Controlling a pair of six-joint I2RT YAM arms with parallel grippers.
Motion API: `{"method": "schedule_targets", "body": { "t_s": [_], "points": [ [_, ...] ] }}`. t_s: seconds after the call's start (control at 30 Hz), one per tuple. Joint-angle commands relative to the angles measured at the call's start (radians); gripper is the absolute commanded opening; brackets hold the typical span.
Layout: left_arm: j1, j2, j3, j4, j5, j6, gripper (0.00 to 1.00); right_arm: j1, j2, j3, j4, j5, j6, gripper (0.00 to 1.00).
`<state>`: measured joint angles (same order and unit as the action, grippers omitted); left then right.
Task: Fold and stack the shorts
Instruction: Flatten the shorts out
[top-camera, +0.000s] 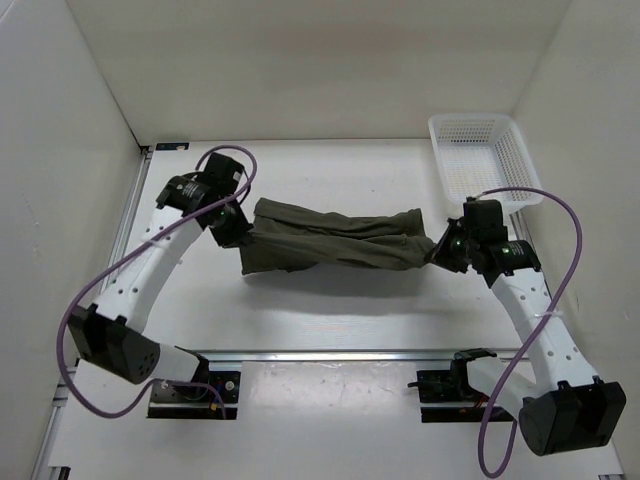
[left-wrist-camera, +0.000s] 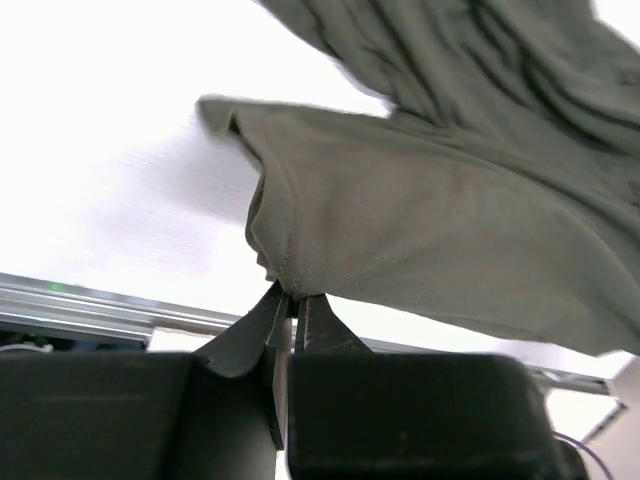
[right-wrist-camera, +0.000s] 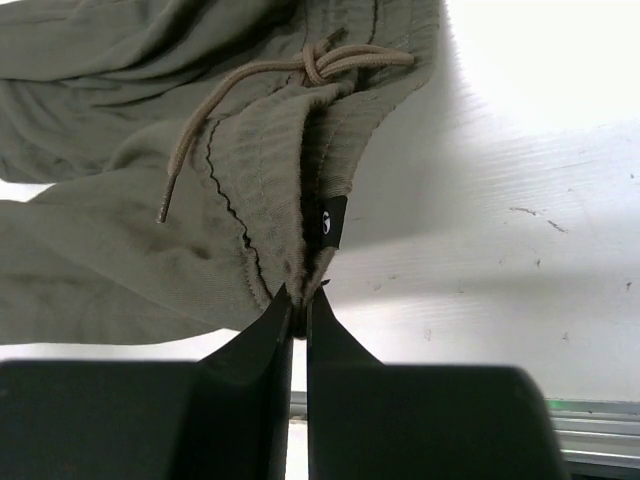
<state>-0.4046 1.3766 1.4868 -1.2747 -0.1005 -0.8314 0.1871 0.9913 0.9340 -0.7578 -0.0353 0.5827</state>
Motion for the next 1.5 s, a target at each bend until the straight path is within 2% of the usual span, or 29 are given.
{"method": "schedule_targets", "body": {
  "t_s": [0.0, 0.13, 0.23, 0.27, 0.3, 0.37, 0.4, 0.43, 0.5, 0.53, 0.57, 0.63, 0.7, 0.8, 0.93, 1.0, 1.13, 1.17, 1.2, 1.27, 1.3, 1.37, 1.47],
  "points": [
    [0.015, 0.026, 0.027, -0.038, -0.036, 0.061, 0.1, 0.002, 0.017, 0.04, -0.029, 0.046, -0.035, 0.0],
    [0.102, 0.026, 0.087, -0.038, -0.027, 0.098, 0.1, 0.002, 0.024, 0.097, -0.029, 0.046, -0.046, 0.0],
    [0.167, 0.088, 0.245, -0.038, -0.018, 0.149, 0.1, 0.002, 0.132, 0.242, -0.014, 0.037, -0.086, 0.0],
    [0.212, 0.146, 0.356, -0.038, -0.018, 0.179, 0.1, 0.002, 0.176, 0.3, -0.002, 0.028, -0.096, 0.0],
    [0.236, 0.183, 0.421, -0.038, -0.008, 0.196, 0.1, 0.002, 0.222, 0.437, -0.002, 0.015, -0.109, 0.0],
    [0.304, 0.264, 0.559, -0.038, 0.027, 0.233, 0.1, 0.002, 0.373, 0.585, 0.029, 0.0, -0.13, 0.0],
    [0.326, 0.36, 0.711, -0.052, 0.051, 0.247, 0.1, 0.002, 0.426, 0.735, 0.041, -0.009, -0.13, 0.0],
    [0.346, 0.41, 0.795, -0.052, 0.065, 0.265, 0.1, 0.002, 0.537, 0.82, 0.041, -0.009, -0.13, 0.0],
    [0.401, 0.546, 0.953, -0.061, 0.093, 0.275, 0.1, -0.008, 0.651, 0.987, 0.052, -0.02, -0.13, 0.0],
    [0.423, 0.582, 1.09, -0.061, 0.154, 0.275, 0.1, -0.008, 0.756, 1.157, 0.052, -0.052, -0.13, 0.0],
    [0.441, 0.61, 1.139, -0.04, 0.182, 0.275, 0.1, -0.008, 0.805, 1.237, 0.061, -0.069, -0.115, 0.0],
    [0.487, 0.627, 1.182, 0.01, 0.264, 0.275, 0.1, -0.008, 0.893, 1.397, 0.095, -0.087, -0.084, 0.0],
    [0.498, 0.596, 1.133, 0.131, 0.295, 0.262, 0.1, -0.008, 0.926, 1.46, 0.161, -0.115, -0.058, 0.0],
    [0.52, 0.547, 1.136, 0.193, 0.318, 0.262, 0.1, -0.008, 0.949, 1.532, 0.184, -0.146, -0.058, 0.0],
    [0.555, 0.472, 1.15, 0.193, 0.366, 0.262, 0.1, -0.008, 0.859, 1.426, 0.184, -0.137, -0.102, 0.0],
    [0.566, 0.429, 1.106, 0.193, 0.38, 0.262, 0.1, -0.008, 0.763, 1.279, 0.204, -0.105, -0.136, 0.0],
    [0.547, 0.285, 0.867, 0.193, 0.401, 0.316, 0.1, -0.008, 0.62, 0.969, 0.226, -0.095, -0.172, 0.0],
    [0.538, 0.262, 0.746, 0.193, 0.374, 0.342, 0.1, -0.008, 0.594, 0.897, 0.226, -0.086, -0.187, 0.0],
    [0.538, 0.24, 0.681, 0.193, 0.374, 0.351, 0.1, -0.008, 0.537, 0.743, 0.235, -0.074, -0.187, 0.0],
    [0.509, 0.178, 0.502, 0.193, 0.374, 0.374, 0.1, -0.008, 0.442, 0.581, 0.258, -0.055, -0.187, 0.0],
    [0.509, 0.155, 0.448, 0.193, 0.363, 0.385, 0.1, -0.008, 0.408, 0.431, 0.258, -0.046, -0.187, 0.0],
    [0.5, 0.095, 0.323, 0.205, 0.345, 0.396, 0.1, -0.008, 0.319, 0.265, 0.272, -0.046, -0.164, 0.0],
    [0.5, 0.044, 0.28, 0.186, 0.325, 0.405, 0.1, -0.008, 0.215, 0.187, 0.244, -0.06, -0.13, 0.0]
  ]
}}
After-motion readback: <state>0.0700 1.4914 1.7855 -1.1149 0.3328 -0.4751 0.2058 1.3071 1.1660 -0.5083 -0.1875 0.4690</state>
